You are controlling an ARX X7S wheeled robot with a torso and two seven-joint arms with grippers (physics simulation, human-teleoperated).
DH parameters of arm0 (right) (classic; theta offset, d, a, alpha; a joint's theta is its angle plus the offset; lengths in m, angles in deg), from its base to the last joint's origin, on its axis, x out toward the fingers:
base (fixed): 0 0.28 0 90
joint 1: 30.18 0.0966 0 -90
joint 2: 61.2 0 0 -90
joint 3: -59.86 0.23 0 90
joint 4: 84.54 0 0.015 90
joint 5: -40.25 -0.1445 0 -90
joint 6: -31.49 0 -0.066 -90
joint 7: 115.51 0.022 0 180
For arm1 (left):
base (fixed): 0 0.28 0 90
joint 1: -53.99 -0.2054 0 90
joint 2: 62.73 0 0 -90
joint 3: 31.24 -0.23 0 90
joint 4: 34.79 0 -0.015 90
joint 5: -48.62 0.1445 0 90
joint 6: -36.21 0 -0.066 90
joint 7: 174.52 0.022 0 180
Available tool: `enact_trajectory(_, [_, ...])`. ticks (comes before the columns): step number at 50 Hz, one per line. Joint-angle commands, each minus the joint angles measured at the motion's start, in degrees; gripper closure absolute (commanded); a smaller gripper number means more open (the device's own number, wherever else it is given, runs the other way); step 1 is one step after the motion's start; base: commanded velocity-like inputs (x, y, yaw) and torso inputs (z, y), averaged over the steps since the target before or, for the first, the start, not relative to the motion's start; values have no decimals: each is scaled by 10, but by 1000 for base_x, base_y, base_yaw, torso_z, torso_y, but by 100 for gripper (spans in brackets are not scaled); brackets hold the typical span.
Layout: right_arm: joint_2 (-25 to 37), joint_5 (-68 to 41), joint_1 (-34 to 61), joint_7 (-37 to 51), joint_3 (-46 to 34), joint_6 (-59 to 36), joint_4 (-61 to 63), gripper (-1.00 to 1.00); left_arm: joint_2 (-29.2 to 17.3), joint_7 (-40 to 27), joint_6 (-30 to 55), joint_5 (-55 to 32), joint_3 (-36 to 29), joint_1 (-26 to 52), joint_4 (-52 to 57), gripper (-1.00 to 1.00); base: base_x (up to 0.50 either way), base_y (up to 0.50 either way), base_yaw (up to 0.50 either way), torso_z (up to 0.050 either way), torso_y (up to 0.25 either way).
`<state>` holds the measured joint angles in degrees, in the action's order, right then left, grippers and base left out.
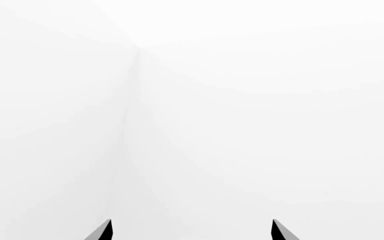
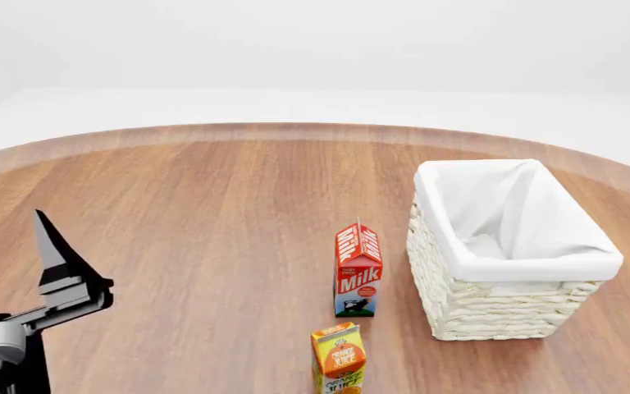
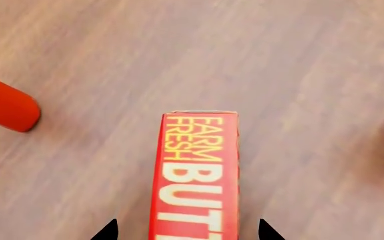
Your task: Pick up the cream cheese box and the butter, and put them in the basket.
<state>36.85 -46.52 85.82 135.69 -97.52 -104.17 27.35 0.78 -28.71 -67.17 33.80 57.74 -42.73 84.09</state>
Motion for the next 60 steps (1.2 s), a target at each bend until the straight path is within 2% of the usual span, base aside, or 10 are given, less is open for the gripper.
enact_trajectory(1, [3, -20, -5, 1, -2, 1, -7, -100, 0, 0, -1, 0, -2, 1, -2, -100, 0, 0, 0, 0, 0])
enact_trajectory(16, [9, -10, -11, -42, -6, 10, -43, -100, -1, -1, -1, -2, -2, 0, -2, -100, 0, 0, 0, 0, 0])
enact_trajectory(36, [9, -34, -13, -28, -9, 9, -42, -100, -1, -2, -3, -2, -3, 1, -7, -100, 0, 0, 0, 0, 0])
enact_trajectory(60, [12, -9, -12, -80, -11, 26, -86, -100, 0, -1, -6, -1, -7, 4, -14, -100, 0, 0, 0, 0, 0])
